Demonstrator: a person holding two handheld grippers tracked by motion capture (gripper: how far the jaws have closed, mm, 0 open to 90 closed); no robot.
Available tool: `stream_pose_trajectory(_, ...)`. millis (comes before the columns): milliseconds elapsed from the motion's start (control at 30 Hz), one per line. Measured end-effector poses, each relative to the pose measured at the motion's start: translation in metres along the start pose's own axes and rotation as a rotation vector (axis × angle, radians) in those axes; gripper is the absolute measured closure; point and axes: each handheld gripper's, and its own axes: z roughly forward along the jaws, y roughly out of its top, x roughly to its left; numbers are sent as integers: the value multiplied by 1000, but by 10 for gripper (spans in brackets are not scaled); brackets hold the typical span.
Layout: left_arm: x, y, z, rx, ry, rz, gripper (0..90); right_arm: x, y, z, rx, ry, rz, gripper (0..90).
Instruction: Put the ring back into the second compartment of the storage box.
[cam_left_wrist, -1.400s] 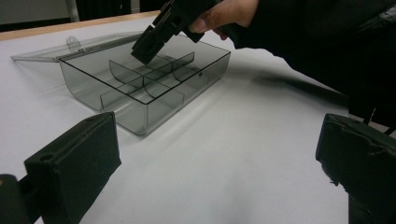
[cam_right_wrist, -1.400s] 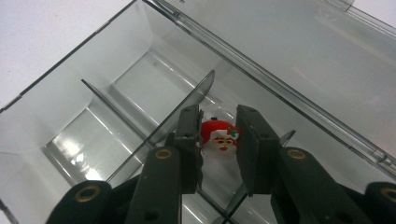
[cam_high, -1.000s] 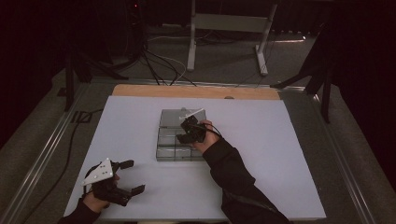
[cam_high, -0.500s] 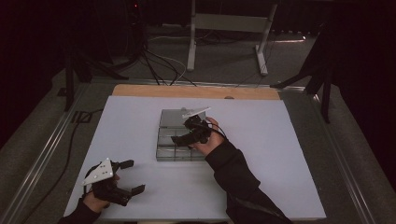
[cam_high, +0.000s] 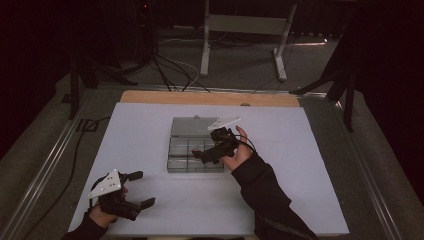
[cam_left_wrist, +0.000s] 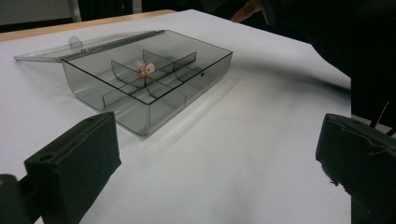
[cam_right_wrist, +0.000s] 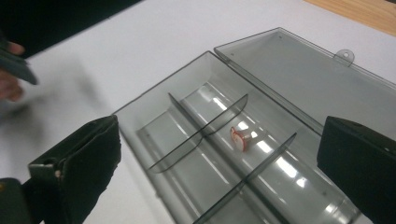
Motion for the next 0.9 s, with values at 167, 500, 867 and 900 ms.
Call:
stream_pose_trajectory(167,1,0,0,2,1,-1,2,-4,-7,-16,-23,1,9,0)
stream_pose_trajectory(500,1,0,1,4,2,-1,2,-13,-33,-42,-33,2,-2,0)
stream_pose_trajectory(867,0,0,1,4,2,1,2,-18,-78,-68,-43,-22,26,0)
stream_pose_trajectory(900,0,0,1,5,3,2,2,-18,-82,-69,-43,-27,33,0)
